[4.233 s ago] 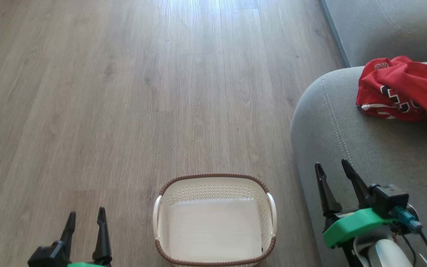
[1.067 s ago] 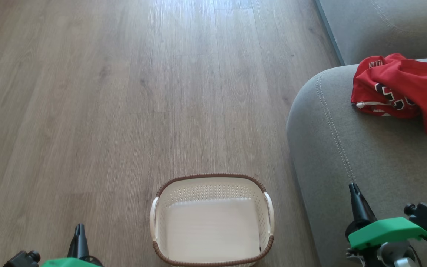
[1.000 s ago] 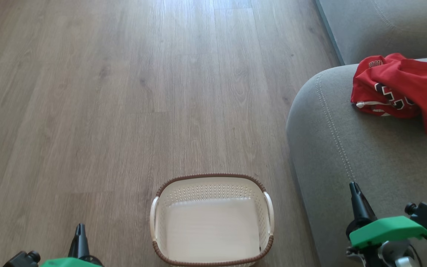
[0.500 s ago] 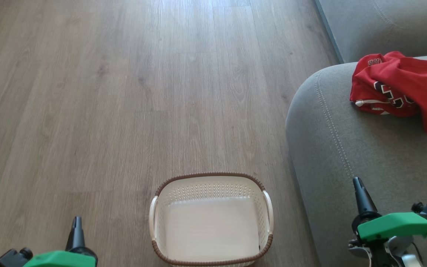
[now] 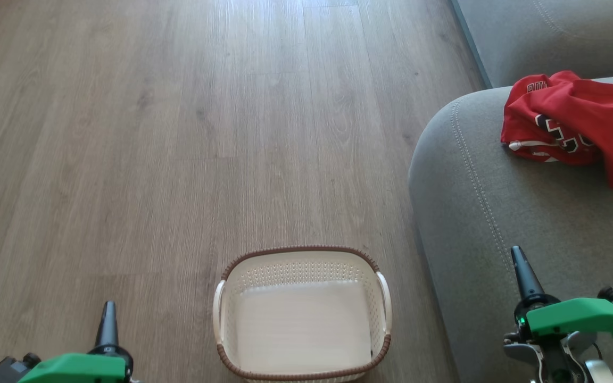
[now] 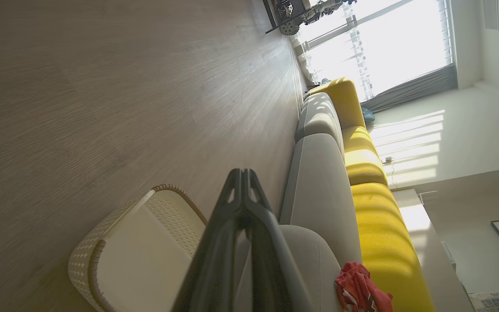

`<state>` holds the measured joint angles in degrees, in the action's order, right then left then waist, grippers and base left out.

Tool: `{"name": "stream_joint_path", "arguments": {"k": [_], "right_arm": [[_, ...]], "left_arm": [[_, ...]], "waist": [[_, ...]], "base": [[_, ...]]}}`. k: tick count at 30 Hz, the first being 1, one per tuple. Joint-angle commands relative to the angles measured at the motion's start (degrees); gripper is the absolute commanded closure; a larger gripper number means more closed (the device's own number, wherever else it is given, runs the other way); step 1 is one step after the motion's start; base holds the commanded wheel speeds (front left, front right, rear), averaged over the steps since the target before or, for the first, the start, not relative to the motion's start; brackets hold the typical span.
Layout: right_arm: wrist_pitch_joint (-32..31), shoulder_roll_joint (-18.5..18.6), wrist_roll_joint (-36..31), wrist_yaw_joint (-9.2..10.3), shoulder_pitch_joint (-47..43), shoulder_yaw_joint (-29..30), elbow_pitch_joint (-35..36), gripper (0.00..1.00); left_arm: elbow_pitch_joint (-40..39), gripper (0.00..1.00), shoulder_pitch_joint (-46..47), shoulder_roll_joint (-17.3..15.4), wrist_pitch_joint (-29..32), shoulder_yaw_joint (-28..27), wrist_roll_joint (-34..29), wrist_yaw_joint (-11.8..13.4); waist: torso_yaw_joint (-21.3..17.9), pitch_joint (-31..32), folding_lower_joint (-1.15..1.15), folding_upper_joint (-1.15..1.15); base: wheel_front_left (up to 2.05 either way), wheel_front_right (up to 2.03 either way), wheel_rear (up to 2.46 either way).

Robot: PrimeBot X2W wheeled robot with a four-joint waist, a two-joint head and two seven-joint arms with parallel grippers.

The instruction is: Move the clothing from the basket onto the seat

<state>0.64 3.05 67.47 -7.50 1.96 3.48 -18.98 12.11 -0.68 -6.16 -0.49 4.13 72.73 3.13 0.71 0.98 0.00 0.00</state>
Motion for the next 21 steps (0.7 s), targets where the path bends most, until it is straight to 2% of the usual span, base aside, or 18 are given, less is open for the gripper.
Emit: {"name": "stream_joint_path", "arguments": {"k": [1,21], "right_arm": [[-0.44,0.6,2.15,0.0,3.48,-0.44,2.33,1.0],[-3.1,1.09,14.9,0.01,4.53,0.32,3.21,1.0]], "left_arm": [[-2.0,1.0,3.31,-0.26,0.57,-2.67,1.62,-0.69],[-2.67,1.0,4.98,1.4,3.67,-6.66,11.15,-3.29]], "waist": [[-0.04,-0.04,0.0,0.0],[-0.4,-0.44,0.0,0.0]], "base": [[0.0,0.0,0.0],[0.0,0.0,0.0]]}}
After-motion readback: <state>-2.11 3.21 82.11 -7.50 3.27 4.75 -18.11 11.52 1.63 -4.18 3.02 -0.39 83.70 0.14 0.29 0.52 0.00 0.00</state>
